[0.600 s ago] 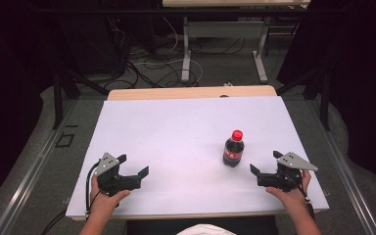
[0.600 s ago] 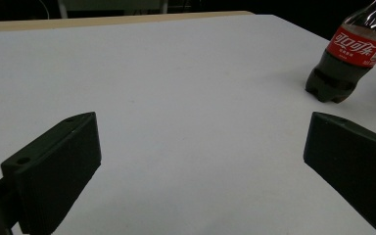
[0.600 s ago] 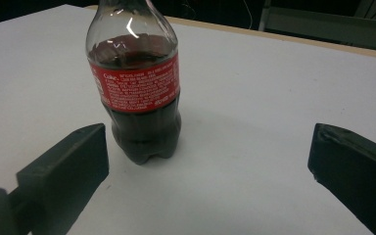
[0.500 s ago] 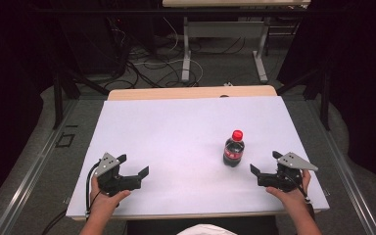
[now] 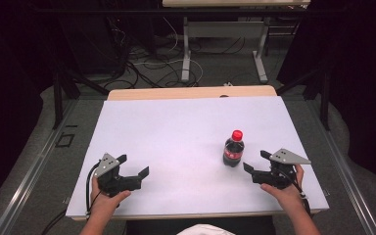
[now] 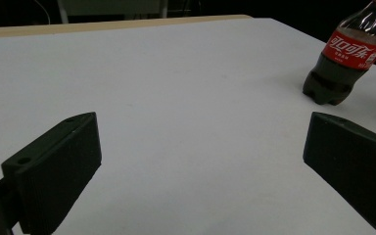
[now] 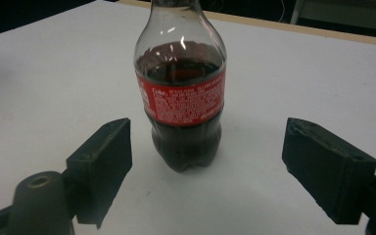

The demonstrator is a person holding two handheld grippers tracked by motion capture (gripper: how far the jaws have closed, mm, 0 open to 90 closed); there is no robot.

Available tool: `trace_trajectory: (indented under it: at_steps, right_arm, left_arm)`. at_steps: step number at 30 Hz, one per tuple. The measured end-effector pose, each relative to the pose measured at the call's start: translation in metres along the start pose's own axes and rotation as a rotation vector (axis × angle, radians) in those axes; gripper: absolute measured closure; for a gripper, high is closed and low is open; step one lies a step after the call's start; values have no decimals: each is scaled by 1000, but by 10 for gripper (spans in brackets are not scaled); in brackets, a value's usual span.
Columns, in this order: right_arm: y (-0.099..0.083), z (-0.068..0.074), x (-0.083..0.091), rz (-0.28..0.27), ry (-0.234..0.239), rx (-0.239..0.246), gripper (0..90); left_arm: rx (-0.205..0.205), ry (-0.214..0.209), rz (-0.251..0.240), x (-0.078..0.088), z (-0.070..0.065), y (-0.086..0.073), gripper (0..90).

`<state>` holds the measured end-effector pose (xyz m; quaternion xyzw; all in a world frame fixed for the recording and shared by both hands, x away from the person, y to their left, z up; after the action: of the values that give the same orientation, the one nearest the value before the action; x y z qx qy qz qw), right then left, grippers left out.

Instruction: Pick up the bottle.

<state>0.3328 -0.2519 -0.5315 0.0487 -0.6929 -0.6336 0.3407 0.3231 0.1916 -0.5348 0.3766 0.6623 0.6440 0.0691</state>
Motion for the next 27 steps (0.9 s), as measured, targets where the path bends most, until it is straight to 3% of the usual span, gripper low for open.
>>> trace_trajectory:
  at_steps: [4,7,9,10,12,20,27]
  right_arm:
    - [9,1,-9,33,25,-21,197]
    - [15,0,-18,54,30,12,197]
    - [19,0,-24,51,49,10,197]
    - [20,-1,-25,75,63,15,198]
    - [22,0,-30,57,77,-7,198]
    - [22,5,-52,81,119,15,196]
    - [19,4,-65,114,122,20,224]
  left_arm:
    - [3,0,23,-1,0,-1,9]
    - [2,1,33,-2,0,-2,9]
    - [11,3,40,-3,0,-3,9]
    - [4,6,46,-4,0,-3,9]
    - [2,8,52,-5,0,-4,9]
    - [0,17,70,-6,1,-6,9]
    - [14,25,76,-5,1,-9,9]
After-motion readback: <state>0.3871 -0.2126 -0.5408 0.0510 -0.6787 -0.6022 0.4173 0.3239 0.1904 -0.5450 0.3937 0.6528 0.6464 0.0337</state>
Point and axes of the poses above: each handheld gripper's, and its own axes: x roughly backward along the jaws, y roughly out of its top, z roughly to its left, the point moved 4 cm from there along -x, roughly forward along the jaws, and after that the axes turned 1 degree about -y, right-handed, at the moved point
